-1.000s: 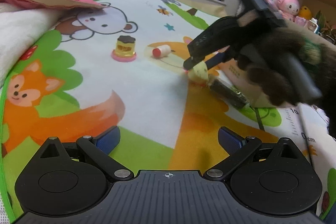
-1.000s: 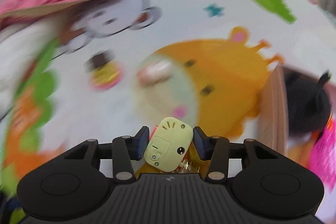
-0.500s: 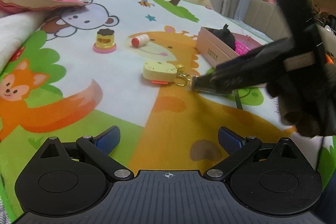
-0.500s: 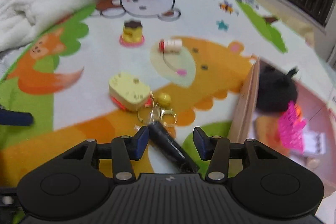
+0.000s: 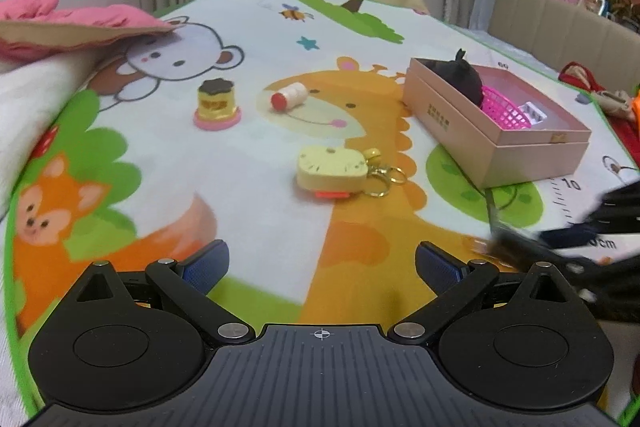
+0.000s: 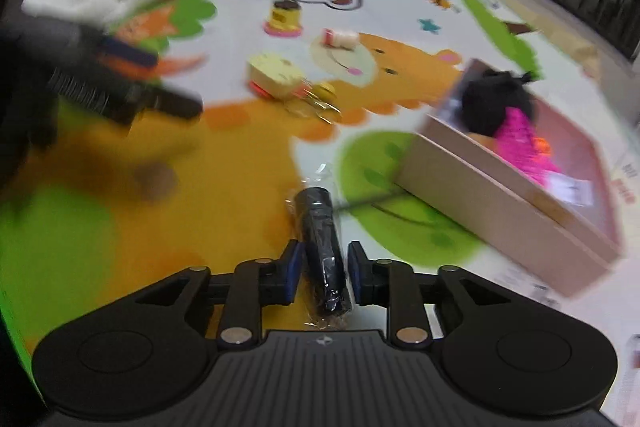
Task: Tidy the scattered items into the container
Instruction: 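Grasp the black bagged cylinder with the right gripper, then grasp the yellow keychain toy with the left gripper while the right holds the cylinder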
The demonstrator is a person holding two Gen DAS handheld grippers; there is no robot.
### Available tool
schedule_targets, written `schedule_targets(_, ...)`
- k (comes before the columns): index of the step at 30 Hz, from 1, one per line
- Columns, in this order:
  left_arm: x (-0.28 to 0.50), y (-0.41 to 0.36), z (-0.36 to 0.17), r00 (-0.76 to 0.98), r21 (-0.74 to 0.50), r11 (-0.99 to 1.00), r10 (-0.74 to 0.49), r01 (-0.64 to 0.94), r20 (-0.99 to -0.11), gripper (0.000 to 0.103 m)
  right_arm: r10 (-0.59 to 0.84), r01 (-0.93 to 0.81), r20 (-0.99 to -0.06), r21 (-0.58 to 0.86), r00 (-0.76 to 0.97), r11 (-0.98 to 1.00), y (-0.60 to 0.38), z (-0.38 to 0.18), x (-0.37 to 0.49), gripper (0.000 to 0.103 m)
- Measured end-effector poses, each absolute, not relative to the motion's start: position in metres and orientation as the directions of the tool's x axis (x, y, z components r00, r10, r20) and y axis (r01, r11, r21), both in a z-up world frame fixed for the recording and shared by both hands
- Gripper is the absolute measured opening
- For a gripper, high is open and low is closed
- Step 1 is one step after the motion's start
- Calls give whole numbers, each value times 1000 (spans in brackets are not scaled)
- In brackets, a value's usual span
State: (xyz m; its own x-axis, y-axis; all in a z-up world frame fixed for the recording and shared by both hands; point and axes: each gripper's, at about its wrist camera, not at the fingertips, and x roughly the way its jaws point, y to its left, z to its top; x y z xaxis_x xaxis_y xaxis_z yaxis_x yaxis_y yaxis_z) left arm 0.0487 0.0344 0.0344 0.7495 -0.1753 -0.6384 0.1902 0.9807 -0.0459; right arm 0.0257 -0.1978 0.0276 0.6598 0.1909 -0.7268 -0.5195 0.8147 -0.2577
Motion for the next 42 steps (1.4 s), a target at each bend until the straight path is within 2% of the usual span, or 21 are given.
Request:
schedule_targets(1, 52, 31, 34, 748, -45, 981, -174, 190, -640, 102, 124, -470, -703, -324, 701, 821, -205, 26, 24, 48)
schedule_targets(4, 55, 22, 35, 743, -60, 979, -188, 195, -643, 102, -35, -319, -641, -429, 767, 845, -225, 20, 26, 52)
schedule_targets(5, 55, 19, 34, 738, -59, 978, -190, 200, -647, 102, -42, -290, -640, -405, 767, 867, -233, 21, 27, 54)
schedule_targets(7, 53, 14, 32, 730, -50, 977, -188, 206, -657, 102, 3, -261, -656, -296, 755, 919, -248, 26, 26, 74)
schedule_targets(8, 51, 13, 31, 725, -48, 977, -187, 208, -663, 102, 17, -238, -652, -252, 758, 938, -253, 28, 23, 77)
schedule_targets(10, 47, 11, 29, 717, -53, 976, -192, 211, -670, 102, 21, -189, -628, -202, 778, 961, -257, 31, 15, 78)
schedule_targets(13, 43, 9, 26, 704, -58, 974, -199, 219, -681, 102, 6, -168, -625, -201, 780, 965, -258, 25, 6, 78)
schedule_targets(16, 42, 6, 25, 696, -58, 972, -203, 227, -689, 102, -112, -90, -615, -287, 781, 954, -269, 14, 10, 78)
schedule_targets(20, 38, 2, 26, 696, -83, 969, -226, 234, -681, 102, -293, 118, -557, -328, 777, 937, -294, 18, 27, 78)
schedule_targets(23, 36, -4, 27, 692, -89, 963, -245, 255, -679, 102, -199, 111, -565, -187, 801, 976, -304, 29, 23, 82)
schedule_targets(25, 35, -7, 26, 688, -89, 960, -252, 264, -680, 102, -99, 37, -561, -122, 822, 992, -298, 33, 18, 97)
schedule_targets(27, 35, -9, 24, 684, -91, 959, -255, 266, -683, 102, -32, -38, -567, -111, 823, 993, -285, 32, 16, 103)
schedule_targets(32, 33, -9, 20, 681, -91, 960, -252, 263, -687, 102, -38, -53, -603, -132, 797, 990, -253, 19, 39, 103)
schedule_targets(36, 32, -6, 20, 688, -90, 962, -249, 260, -681, 102, -35, -24, -655, -81, 755, 996, -250, 9, 63, 103)
schedule_targets(40, 39, -2, 22, 717, -69, 964, -238, 257, -655, 102, -19, -7, -658, -37, 753, 999, -256, 8, 60, 89)
schedule_targets(42, 48, -2, 23, 742, -31, 968, -212, 249, -636, 102, -19, -6, -640, -37, 768, 999, -257, 12, 50, 87)
